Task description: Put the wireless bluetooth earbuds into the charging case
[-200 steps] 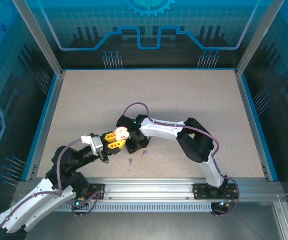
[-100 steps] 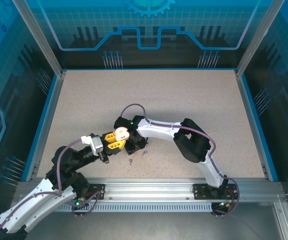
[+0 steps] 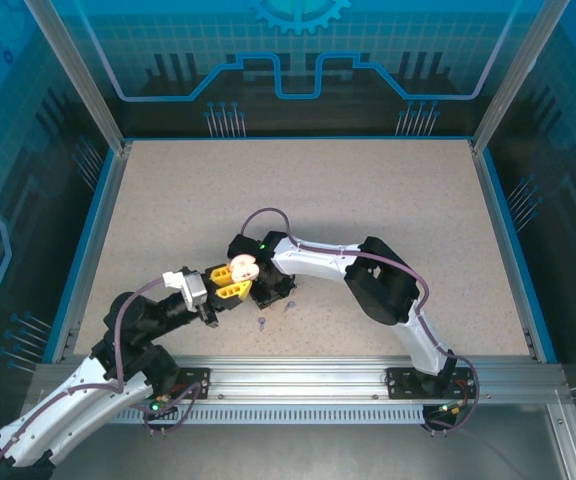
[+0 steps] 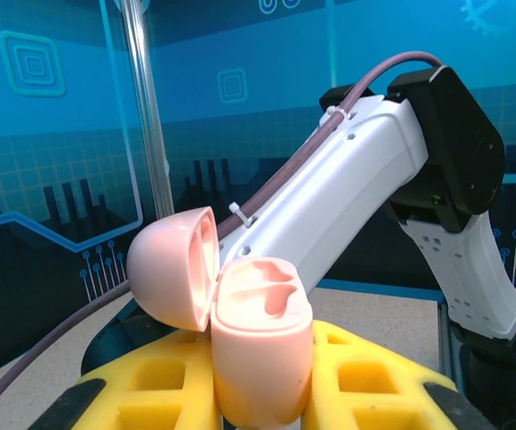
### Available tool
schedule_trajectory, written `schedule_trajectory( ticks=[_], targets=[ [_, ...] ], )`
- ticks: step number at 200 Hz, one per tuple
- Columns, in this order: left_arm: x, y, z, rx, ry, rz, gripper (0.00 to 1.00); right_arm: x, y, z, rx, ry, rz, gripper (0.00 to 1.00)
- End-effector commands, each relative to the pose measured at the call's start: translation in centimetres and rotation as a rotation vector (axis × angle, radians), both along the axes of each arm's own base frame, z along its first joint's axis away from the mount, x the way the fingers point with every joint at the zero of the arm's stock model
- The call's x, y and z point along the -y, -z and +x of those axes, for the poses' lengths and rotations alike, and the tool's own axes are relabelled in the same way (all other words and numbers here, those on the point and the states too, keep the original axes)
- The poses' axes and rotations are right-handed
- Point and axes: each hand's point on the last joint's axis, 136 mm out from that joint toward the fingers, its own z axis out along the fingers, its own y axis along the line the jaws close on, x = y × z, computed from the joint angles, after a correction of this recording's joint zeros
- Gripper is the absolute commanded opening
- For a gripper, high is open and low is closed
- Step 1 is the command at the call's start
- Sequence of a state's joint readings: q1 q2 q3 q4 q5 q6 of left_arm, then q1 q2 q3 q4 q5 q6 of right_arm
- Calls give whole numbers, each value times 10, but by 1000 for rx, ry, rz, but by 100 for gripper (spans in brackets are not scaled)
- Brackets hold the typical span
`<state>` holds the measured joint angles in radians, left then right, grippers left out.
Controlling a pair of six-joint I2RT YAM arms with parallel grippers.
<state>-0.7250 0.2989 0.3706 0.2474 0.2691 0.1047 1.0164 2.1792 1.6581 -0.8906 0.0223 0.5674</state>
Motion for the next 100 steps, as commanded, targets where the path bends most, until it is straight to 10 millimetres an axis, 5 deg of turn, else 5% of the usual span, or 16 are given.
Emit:
schedule_trajectory(
  ticks=[1, 100],
  targets=[
    [-5, -16, -6, 29, 0, -26, 0, -5, 5, -4, 2, -27, 5, 27],
    [-4, -6, -2, -12, -7, -22, 0, 31, -56, 17, 179, -20, 126, 25]
  ],
)
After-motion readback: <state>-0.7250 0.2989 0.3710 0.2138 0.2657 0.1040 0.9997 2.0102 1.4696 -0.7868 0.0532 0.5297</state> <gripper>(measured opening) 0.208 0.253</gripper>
